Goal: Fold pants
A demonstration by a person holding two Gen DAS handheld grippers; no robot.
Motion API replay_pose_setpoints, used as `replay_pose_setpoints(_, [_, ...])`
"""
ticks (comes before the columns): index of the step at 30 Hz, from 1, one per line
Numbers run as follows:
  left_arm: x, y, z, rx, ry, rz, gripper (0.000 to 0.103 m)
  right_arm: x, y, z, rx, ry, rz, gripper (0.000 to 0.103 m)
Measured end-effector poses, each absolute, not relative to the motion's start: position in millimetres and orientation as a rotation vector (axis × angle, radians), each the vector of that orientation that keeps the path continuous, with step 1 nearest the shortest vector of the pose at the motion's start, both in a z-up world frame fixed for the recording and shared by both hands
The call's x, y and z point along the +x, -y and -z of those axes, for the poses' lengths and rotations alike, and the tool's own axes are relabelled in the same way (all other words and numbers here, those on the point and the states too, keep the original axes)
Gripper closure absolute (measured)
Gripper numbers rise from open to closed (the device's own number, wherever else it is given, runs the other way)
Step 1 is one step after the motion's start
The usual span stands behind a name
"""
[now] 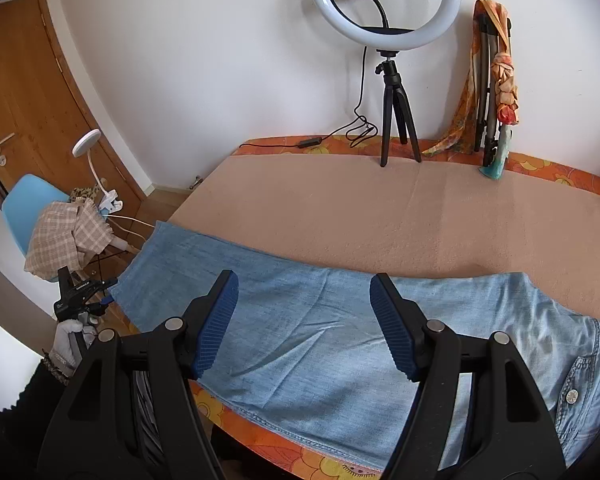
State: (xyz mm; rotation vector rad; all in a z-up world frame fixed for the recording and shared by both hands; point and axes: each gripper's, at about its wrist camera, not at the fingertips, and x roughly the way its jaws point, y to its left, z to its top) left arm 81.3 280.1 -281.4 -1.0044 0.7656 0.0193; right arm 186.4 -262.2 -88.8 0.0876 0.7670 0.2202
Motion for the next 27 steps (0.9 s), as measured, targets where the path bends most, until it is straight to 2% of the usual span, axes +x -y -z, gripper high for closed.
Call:
replay_pose_setpoints(2, [84, -278, 279, -0.962, -0.76, -0.044, 0.053, 190, 258, 93, 0.087, -0.778, -0.232, 0.032])
replay_pose_setpoints(3, [85, -277, 279, -0.953, -0.753, -0.055, 0.062, 192, 255, 96, 0.087, -0.784, -0.237, 0.032])
replay_pose_setpoints(4, [85, -278, 279, -0.948, -0.746, -0.061, 0.078, 195, 251, 99, 0.086, -0.791, -0.243, 0.032])
replay_pose_setpoints(6, [86, -279, 279, -0.935, -0.727, -0.065, 0.091, 201, 245, 106, 0.086, -0.81, -0.254, 0.032])
replay_pose_setpoints(16, [89, -239, 231, -0.587, -0.678, 0.036, 0.091, 267, 148, 136, 0.128, -0.966, -0.404, 0.032])
replay_pose_setpoints(27, [74, -255, 260, -0.585, -0.7, -0.006, 0.09, 320, -3, 161, 0.083, -1.058, -0.627, 0.032])
